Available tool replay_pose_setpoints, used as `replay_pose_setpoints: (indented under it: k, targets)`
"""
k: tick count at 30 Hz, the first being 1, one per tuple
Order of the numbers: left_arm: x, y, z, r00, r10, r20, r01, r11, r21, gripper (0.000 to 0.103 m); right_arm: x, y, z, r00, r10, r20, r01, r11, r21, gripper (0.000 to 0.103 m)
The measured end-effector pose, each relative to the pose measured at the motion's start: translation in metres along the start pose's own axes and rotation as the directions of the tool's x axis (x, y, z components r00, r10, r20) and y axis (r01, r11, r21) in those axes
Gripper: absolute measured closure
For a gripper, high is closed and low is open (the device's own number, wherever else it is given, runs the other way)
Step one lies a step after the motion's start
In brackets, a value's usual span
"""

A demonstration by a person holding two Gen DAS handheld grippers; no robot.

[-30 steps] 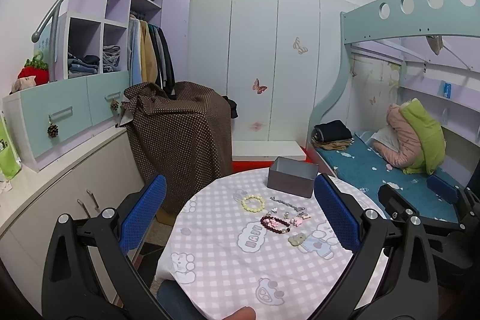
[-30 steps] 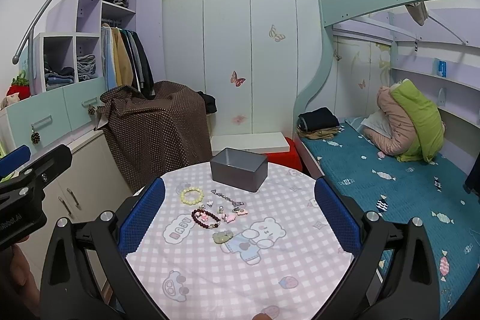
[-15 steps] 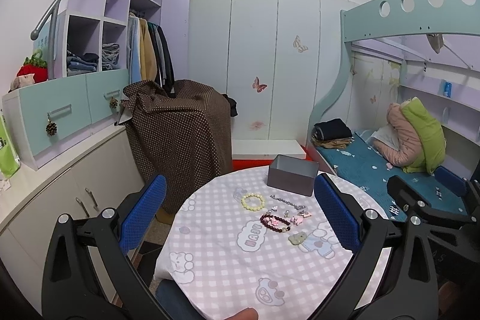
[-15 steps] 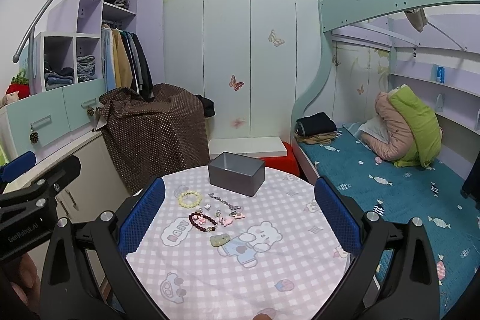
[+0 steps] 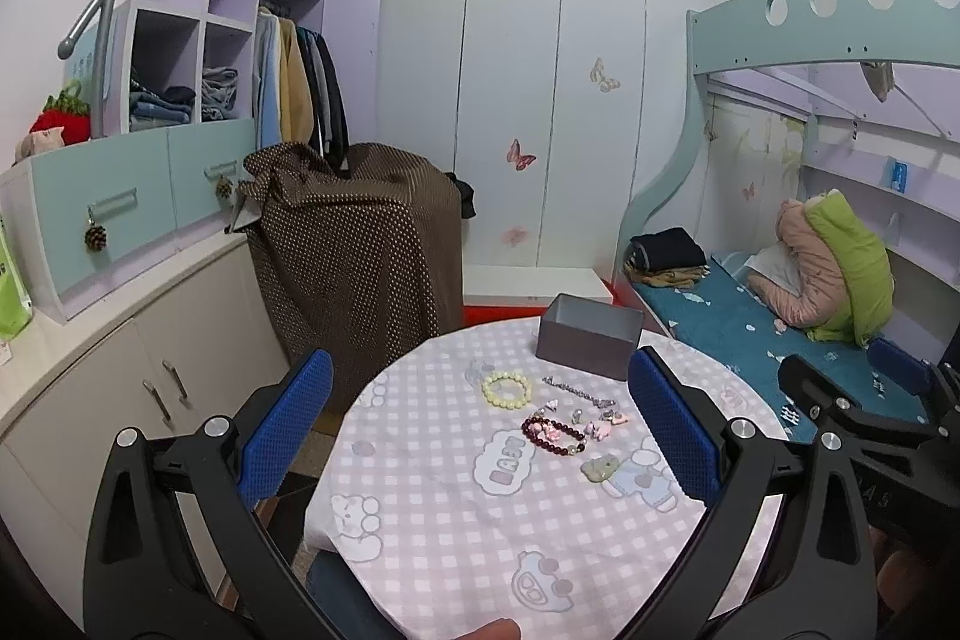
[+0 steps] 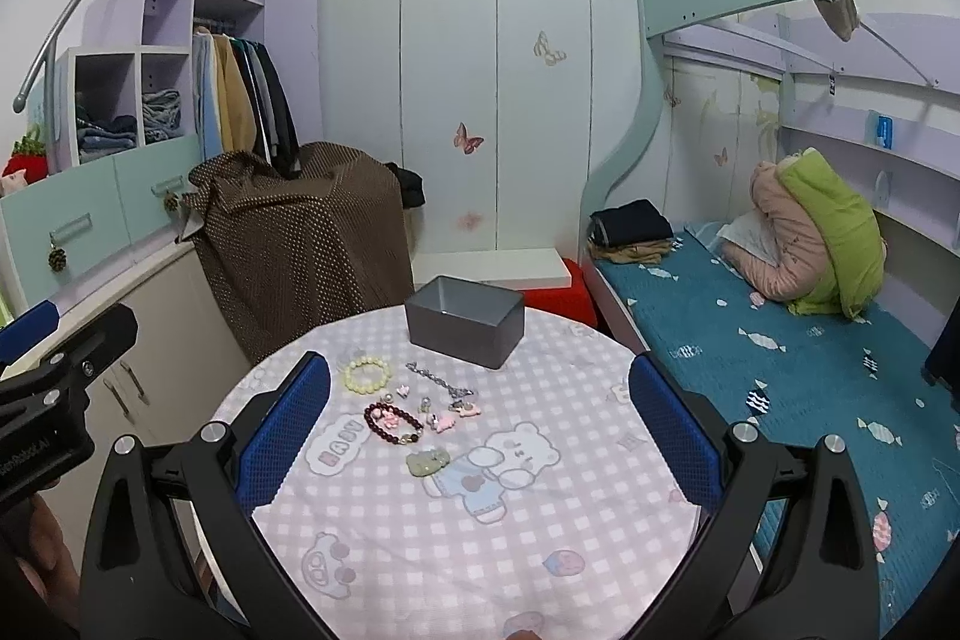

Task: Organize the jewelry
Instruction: 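Lower the right gripper onto the jade pendant and close it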

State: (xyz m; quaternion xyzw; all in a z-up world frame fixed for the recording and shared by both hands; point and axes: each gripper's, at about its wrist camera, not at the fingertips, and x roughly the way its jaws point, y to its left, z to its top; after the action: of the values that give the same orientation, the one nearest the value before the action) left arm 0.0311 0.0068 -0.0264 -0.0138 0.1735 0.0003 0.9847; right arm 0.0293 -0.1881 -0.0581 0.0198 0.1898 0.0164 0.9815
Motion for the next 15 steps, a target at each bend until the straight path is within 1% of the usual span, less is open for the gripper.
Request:
replay_pose_setpoints:
  k: [5, 8, 9, 12, 15]
  targets:
    - [0.016, 0.001, -0.012, 1.0, -0.006, 0.0, 0.006, 1.0, 0.004, 0.005, 0.014, -0.001, -0.005, 1.0, -0.002, -0.023, 0.002, 1.0, -0.017, 0.007]
    - [0.03, 0.001, -0.024, 1.0, -0.001, 0.004, 0.001, 1.0, 0.011, 0.005, 0.036, -0.001, -0.014, 0.998, 0.002, -0.065, -0.005, 0.999, -0.047, 0.007]
    - [0.04, 0.002, -0.029, 1.0, -0.002, -0.007, 0.002, 1.0, 0.015, 0.005, 0.044, -0.001, -0.018, 0.997, 0.001, -0.082, -0.006, 0.998, -0.056, 0.007]
    - [0.067, 0.003, -0.046, 0.999, 0.009, -0.052, -0.007, 0.999, 0.038, 0.005, 0.083, 0.001, -0.037, 0.983, 0.005, -0.184, -0.023, 0.995, -0.096, 0.007]
    - [0.095, 0.004, -0.063, 0.994, 0.014, -0.106, -0.008, 0.999, 0.053, 0.005, 0.127, 0.008, -0.063, 0.952, 0.018, -0.307, -0.067, 0.987, -0.149, 0.007]
